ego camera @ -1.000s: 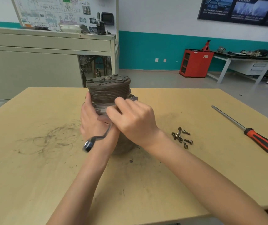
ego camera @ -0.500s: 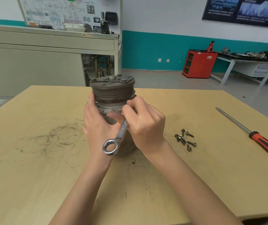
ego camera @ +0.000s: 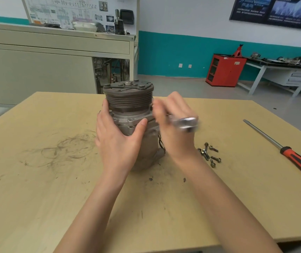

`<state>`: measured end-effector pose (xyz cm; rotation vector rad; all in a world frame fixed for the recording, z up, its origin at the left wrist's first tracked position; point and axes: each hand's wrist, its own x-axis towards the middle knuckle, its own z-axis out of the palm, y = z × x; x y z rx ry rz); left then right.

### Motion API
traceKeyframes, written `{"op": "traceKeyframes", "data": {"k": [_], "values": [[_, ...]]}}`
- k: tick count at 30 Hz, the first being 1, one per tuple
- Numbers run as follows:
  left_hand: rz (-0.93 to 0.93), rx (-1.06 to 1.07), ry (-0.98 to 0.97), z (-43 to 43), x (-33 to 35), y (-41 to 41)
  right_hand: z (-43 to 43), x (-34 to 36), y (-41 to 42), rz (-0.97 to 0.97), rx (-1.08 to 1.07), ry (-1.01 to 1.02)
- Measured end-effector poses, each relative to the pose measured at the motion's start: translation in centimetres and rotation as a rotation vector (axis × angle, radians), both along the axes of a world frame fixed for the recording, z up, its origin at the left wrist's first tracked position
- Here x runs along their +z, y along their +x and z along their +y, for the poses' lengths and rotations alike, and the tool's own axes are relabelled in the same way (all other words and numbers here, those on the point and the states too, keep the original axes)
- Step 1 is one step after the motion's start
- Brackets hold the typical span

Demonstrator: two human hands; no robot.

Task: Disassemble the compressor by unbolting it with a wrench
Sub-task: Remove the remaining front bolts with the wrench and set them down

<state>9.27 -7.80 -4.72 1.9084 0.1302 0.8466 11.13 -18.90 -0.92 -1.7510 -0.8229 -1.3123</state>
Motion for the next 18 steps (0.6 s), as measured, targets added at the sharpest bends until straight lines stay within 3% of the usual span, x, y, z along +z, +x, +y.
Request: {"op": "traceKeyframes", "data": {"k": [4,6,9,14,18], "values": [[0.003,0.011,-0.014,-0.2,0.3,-0.1,-3.4,0.5,2.6,0.63,0.625,0.563],[0.003,0.006,-0.018,-0.2,0.3,-0.1,-4.5,0.7,4.8,0.866,0.84,0.689],[-0.005,0.008,-0.02,-0.2,0.2,-0.1,-4.1,1.0,7.8,1.154,1.103,0.715],[-0.007,0.012,-0.017,-0.1,0.3,-0.1,-2.1,1.2,11.0,1.34,1.258,0.556],[-0.006,0.005,-0.016,-0.2,0.3,-0.2,-3.2,1.1,11.0,1.326,1.29,0.54]]}}
